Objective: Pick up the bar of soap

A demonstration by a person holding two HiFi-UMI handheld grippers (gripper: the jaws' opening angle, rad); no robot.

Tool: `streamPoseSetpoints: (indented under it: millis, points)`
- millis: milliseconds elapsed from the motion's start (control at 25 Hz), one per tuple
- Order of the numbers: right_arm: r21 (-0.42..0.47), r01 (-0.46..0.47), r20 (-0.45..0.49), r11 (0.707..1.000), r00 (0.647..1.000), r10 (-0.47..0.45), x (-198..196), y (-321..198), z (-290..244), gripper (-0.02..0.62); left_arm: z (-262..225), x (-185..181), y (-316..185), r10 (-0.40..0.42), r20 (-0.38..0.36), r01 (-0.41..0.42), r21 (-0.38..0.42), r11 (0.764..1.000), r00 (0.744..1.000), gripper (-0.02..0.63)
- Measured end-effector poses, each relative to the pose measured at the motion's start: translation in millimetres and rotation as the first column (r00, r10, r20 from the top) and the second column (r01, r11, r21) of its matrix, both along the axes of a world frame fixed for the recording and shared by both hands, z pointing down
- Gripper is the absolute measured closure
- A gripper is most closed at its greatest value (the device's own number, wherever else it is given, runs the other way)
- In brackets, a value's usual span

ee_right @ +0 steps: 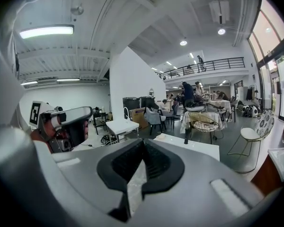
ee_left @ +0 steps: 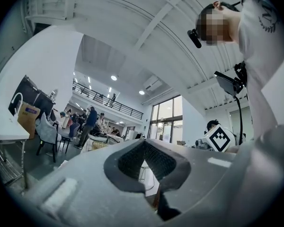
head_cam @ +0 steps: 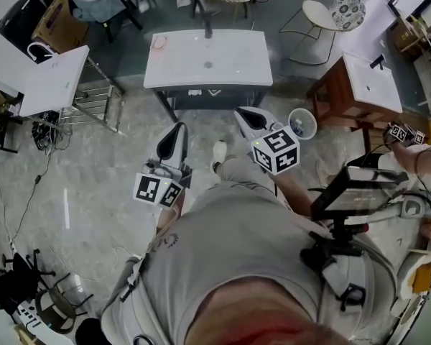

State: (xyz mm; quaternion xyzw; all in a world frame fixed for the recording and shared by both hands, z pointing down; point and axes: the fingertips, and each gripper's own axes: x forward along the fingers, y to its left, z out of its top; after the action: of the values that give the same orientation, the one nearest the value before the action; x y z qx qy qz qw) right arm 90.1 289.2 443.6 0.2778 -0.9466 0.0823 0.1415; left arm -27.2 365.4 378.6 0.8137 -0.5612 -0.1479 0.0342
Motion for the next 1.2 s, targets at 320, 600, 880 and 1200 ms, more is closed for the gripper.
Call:
streamPoseSetpoints:
  millis: [320,600,880,1200]
  points:
    - [-0.013,-0.054,-0.002,0.998,0.999,0.054,1,-45,18,0.592,15,-1,-58,0.044,0.036,-0.043,-0.019,0.999,0.998,0.609]
    - [-0.001,-0.075,-0.012,0.997,0.997,0.075,-6,-115,29,0.592,10,4,-130,0.081,0.102,-0.083,0.015,0.996,0.992,0.609]
    - [-0.002,-0.046,0.013,0.999,0.999,0.046,-44,-206,33,0.594,4,-22,-215,0.047,0.181,-0.056,0.042,0.998,0.982,0.609]
    - [0.007,-0.036,0.012,0.999,0.999,0.036,-74,-304,24,0.592,-5,-45,-298,0.136,0.149,-0.144,0.045,0.989,0.979,0.609]
